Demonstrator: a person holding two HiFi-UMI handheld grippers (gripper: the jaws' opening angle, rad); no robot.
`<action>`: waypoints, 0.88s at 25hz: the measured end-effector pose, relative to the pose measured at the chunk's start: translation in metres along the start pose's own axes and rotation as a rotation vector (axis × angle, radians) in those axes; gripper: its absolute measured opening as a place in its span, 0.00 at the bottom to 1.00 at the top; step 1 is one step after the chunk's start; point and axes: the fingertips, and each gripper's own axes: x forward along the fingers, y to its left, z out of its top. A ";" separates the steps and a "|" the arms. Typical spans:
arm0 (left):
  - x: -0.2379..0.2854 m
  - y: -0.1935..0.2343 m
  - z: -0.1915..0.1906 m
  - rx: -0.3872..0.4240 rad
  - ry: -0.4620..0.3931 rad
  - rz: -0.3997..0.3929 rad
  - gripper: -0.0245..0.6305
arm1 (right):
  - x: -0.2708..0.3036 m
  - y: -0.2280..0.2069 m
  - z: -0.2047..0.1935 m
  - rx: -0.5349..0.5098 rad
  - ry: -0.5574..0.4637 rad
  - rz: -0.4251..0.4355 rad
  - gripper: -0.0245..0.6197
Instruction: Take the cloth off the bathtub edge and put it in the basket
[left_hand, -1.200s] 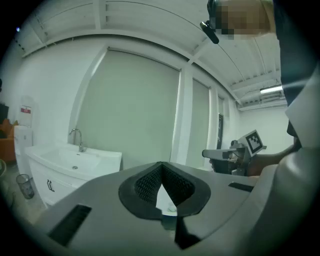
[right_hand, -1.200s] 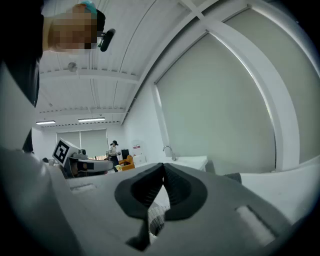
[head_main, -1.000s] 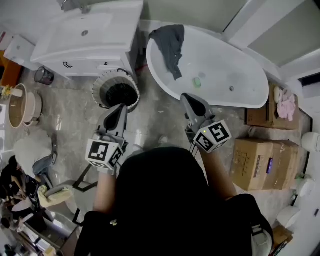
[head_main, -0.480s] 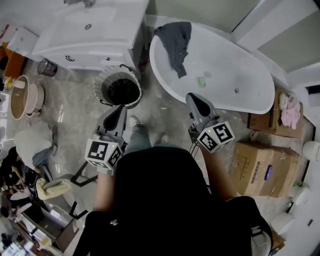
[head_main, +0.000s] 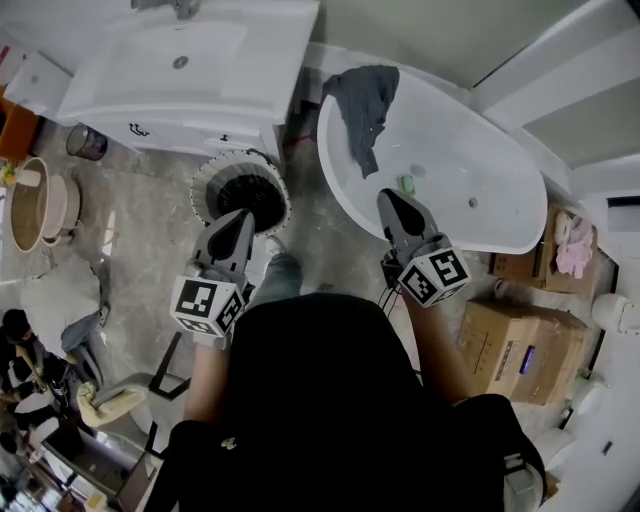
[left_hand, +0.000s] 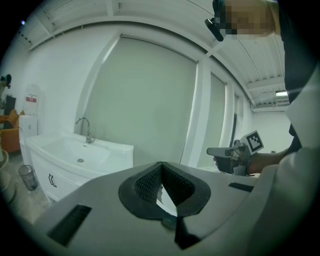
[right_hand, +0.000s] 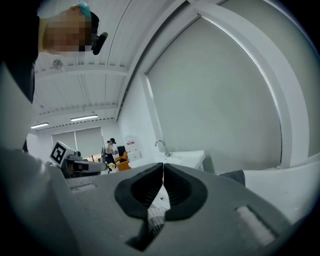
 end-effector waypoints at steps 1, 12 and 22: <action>0.005 0.014 0.004 0.000 0.003 -0.003 0.06 | 0.015 -0.001 0.001 -0.001 0.006 -0.006 0.04; 0.037 0.138 0.031 -0.018 0.024 -0.038 0.06 | 0.149 -0.009 0.002 -0.011 0.067 -0.069 0.11; 0.057 0.177 0.036 -0.062 0.047 0.011 0.06 | 0.211 -0.054 -0.004 -0.010 0.145 -0.090 0.19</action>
